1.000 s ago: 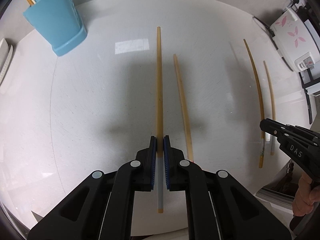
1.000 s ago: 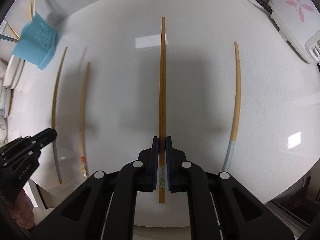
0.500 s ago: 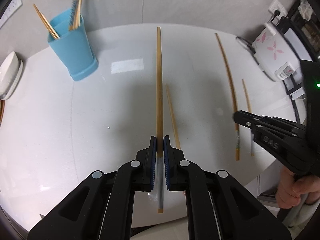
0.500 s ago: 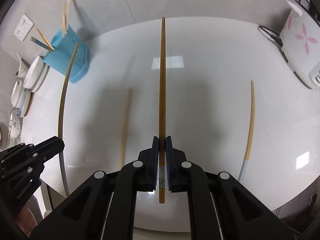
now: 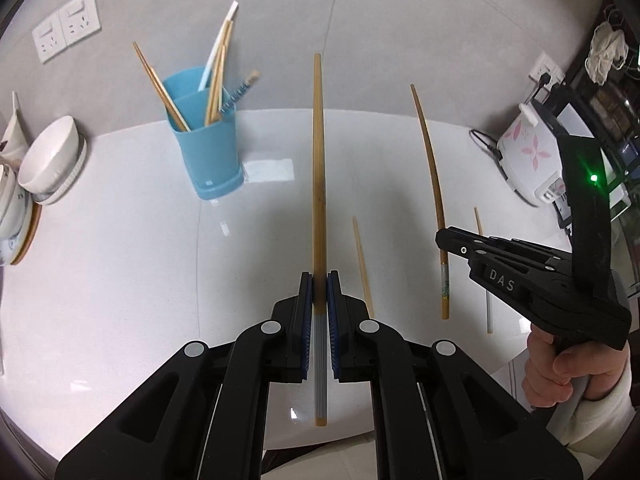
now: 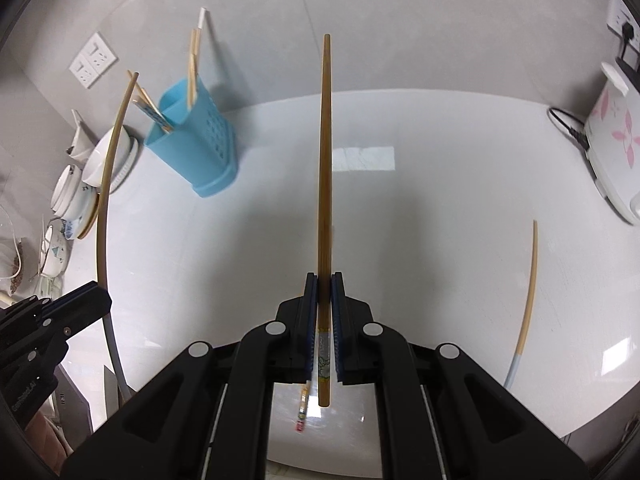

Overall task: Organize utensils
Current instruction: 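Lift both held chopsticks and carry them toward the blue holder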

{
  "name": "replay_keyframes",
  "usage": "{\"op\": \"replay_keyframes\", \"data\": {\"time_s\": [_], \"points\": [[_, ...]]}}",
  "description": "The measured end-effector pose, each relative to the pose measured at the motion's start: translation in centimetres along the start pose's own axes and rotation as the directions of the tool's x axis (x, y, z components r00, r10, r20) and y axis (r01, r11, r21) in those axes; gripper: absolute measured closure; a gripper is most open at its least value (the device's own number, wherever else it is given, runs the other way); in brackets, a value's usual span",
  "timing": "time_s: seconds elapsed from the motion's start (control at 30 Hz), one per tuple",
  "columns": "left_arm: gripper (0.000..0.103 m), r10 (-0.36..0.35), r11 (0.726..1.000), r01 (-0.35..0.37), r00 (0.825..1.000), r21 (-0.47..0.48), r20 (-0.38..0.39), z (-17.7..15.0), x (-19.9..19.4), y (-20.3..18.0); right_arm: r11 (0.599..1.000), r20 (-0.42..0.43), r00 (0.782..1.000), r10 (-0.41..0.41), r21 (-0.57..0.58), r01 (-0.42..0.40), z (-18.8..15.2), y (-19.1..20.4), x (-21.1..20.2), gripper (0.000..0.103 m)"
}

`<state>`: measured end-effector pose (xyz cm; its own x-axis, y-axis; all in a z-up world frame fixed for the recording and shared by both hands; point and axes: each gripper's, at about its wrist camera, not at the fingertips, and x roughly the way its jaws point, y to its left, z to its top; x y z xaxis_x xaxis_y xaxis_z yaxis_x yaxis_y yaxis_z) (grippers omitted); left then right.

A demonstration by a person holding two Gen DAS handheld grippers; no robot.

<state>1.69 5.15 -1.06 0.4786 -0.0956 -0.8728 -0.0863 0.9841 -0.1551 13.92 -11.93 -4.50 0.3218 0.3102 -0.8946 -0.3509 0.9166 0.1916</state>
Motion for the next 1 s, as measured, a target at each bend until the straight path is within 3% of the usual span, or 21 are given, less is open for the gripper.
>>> {"op": "replay_keyframes", "data": {"time_s": [0.3, 0.7, 1.0], "points": [[0.096, 0.011, 0.999, -0.009, 0.998, -0.033, 0.056, 0.6, -2.3, 1.9, 0.999, 0.059, 0.998, 0.027, -0.031, -0.025, 1.8, 2.4, -1.5, 0.097], [0.096, 0.058, 0.995, -0.049, 0.993, -0.086, 0.106, 2.2, -2.4, 5.4, 0.995, 0.133, 0.99, 0.055, -0.084, -0.044, 4.7, 5.7, -3.0, 0.097], [0.096, 0.053, 0.991, -0.026, 0.978, -0.133, 0.202, 4.4, -2.7, 8.5, 0.993, 0.179, 0.981, 0.073, -0.103, -0.055, 7.3, 7.9, -3.0, 0.097]]}}
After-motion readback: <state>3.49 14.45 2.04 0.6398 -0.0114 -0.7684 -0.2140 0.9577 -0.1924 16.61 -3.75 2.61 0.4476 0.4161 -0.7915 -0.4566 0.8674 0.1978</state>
